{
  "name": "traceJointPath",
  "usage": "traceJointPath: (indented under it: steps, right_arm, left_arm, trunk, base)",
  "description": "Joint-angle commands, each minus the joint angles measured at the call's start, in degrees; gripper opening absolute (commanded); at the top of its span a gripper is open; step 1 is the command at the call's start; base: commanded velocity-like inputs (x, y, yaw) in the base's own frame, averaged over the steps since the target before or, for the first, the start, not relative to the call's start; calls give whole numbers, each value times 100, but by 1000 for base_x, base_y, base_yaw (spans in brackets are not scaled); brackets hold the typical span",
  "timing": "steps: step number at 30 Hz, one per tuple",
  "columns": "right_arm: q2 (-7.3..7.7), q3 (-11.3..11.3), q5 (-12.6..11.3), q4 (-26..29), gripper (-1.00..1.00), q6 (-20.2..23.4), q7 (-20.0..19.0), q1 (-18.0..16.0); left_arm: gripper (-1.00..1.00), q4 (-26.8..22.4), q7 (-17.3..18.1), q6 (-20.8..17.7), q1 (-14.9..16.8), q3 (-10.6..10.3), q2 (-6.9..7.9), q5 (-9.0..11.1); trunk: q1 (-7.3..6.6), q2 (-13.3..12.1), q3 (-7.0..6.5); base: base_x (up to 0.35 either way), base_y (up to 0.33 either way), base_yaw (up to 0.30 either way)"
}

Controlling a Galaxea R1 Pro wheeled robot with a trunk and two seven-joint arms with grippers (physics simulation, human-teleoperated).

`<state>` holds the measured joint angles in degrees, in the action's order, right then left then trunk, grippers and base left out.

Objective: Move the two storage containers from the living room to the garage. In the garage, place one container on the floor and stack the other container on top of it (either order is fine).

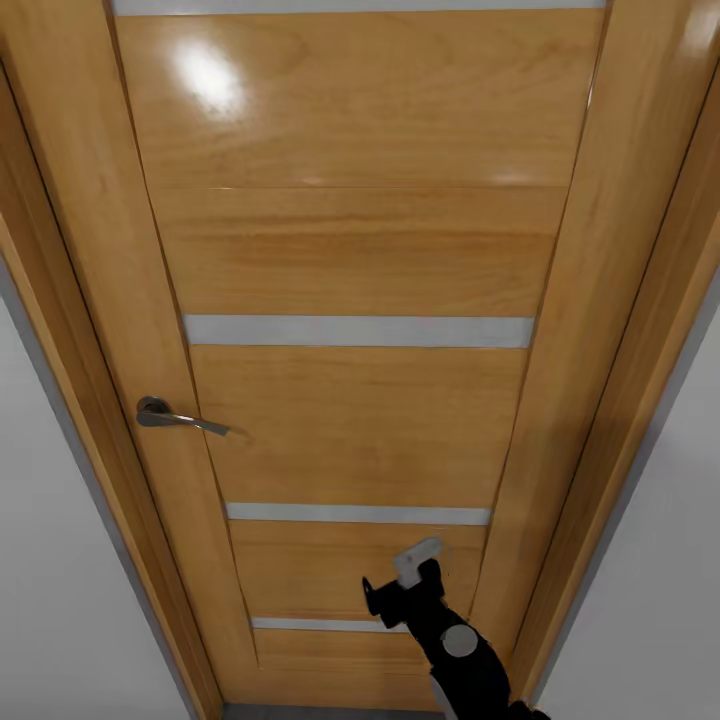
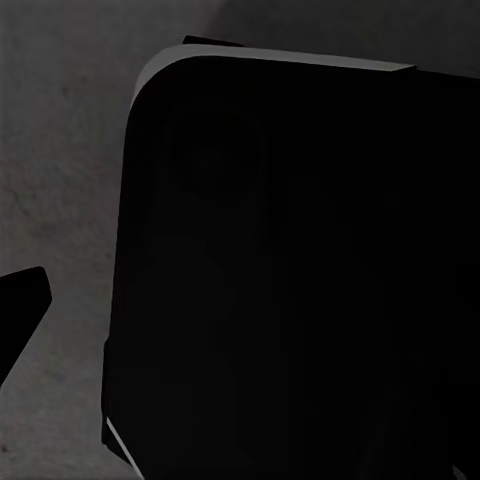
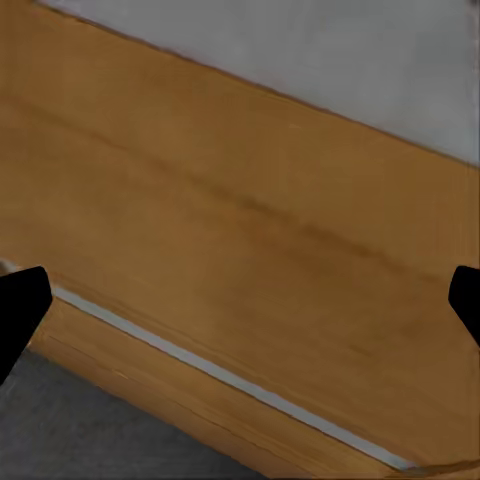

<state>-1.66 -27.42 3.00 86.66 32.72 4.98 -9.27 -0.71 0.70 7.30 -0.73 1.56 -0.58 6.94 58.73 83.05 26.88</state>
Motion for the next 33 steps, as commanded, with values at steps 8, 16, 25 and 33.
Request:
traceJointPath:
  steps: [8,16,25,33]
  right_arm:
    - [-834,-31,1214,91,100,58,-26,-126]
    - [-834,-86,1276,45,100,67,-41,-623]
    - [-834,-93,1251,-643,100,4,14,-1249]
    - [-834,-97,1254,-1209,100,-22,60,-1637]
  left_arm:
    - [100,-8,7,8,-3,11,-4,37]
    - [100,-8,6,8,-5,11,-4,36]
    - [100,-8,6,8,-6,11,-4,42]
    - [100,-8,3,8,-6,11,-4,39]
  trunk:
    - [0,3,5]
    - [0,3,5]
    - [0,3,5]
    - [0,3,5]
  base:
    - [0,0,0]
    - [0,0,0]
    - [0,0,0]
    - [0,0,0]
